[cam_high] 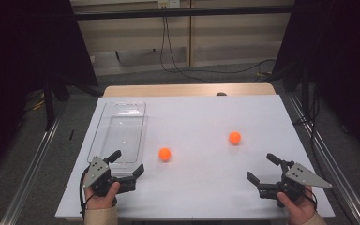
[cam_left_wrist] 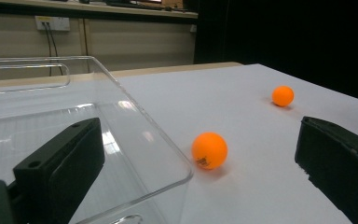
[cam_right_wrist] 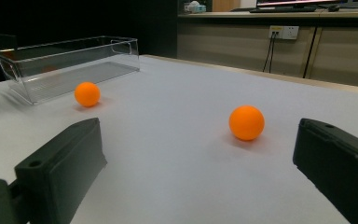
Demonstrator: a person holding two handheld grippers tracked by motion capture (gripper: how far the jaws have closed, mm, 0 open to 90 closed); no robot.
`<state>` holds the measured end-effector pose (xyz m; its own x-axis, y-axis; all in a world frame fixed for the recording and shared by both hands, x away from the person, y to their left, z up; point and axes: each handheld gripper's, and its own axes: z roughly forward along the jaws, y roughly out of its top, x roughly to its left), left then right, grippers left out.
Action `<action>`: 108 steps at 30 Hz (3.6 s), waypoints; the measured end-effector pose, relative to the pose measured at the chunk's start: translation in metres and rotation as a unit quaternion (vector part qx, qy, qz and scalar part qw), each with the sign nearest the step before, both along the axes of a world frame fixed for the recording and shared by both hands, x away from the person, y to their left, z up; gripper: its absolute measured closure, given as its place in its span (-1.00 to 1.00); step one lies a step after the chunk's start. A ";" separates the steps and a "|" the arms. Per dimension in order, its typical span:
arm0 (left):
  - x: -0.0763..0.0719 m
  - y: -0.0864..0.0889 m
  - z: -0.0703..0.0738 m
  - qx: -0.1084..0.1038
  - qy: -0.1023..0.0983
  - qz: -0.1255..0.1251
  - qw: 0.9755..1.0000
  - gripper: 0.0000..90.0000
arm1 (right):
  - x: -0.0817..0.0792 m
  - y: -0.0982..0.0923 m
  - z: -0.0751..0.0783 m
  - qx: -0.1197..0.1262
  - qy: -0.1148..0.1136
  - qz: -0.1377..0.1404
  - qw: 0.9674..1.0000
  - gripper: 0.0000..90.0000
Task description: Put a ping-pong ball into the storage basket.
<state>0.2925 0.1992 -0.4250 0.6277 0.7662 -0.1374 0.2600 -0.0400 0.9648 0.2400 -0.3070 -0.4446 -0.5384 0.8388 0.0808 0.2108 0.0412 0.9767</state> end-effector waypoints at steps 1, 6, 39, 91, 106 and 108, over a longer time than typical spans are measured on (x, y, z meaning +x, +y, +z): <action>0.000 -0.002 0.000 -0.003 0.001 0.002 1.000 -0.97 | 0.000 0.000 0.000 0.000 0.001 0.000 1.000 -0.97; 0.000 -0.007 0.000 -0.004 0.004 -0.006 1.000 -0.97 | 0.000 0.000 0.000 -0.001 0.001 0.001 1.000 -0.97; 0.003 -0.036 0.000 0.015 0.018 -0.023 0.999 -0.95 | 0.000 0.000 -0.001 -0.002 0.003 0.002 1.000 -0.96; 0.010 -0.074 0.002 0.026 0.049 -0.051 0.997 -0.87 | -0.001 0.000 0.000 0.001 0.001 0.004 1.000 -0.96; 0.014 -0.085 -0.002 0.050 0.060 -0.044 0.996 -0.81 | 0.000 0.000 -0.001 0.002 0.003 0.003 1.000 -0.96; 0.015 -0.087 -0.003 0.052 0.065 -0.036 0.996 -0.80 | -0.001 0.000 -0.001 0.003 0.003 0.003 1.000 -0.96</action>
<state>0.3076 0.1120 -0.4282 0.6642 0.7337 -0.1434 0.3760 -0.1620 0.9123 0.2395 -0.3070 -0.4452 -0.5428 0.8352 0.0883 0.2159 0.0371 0.9757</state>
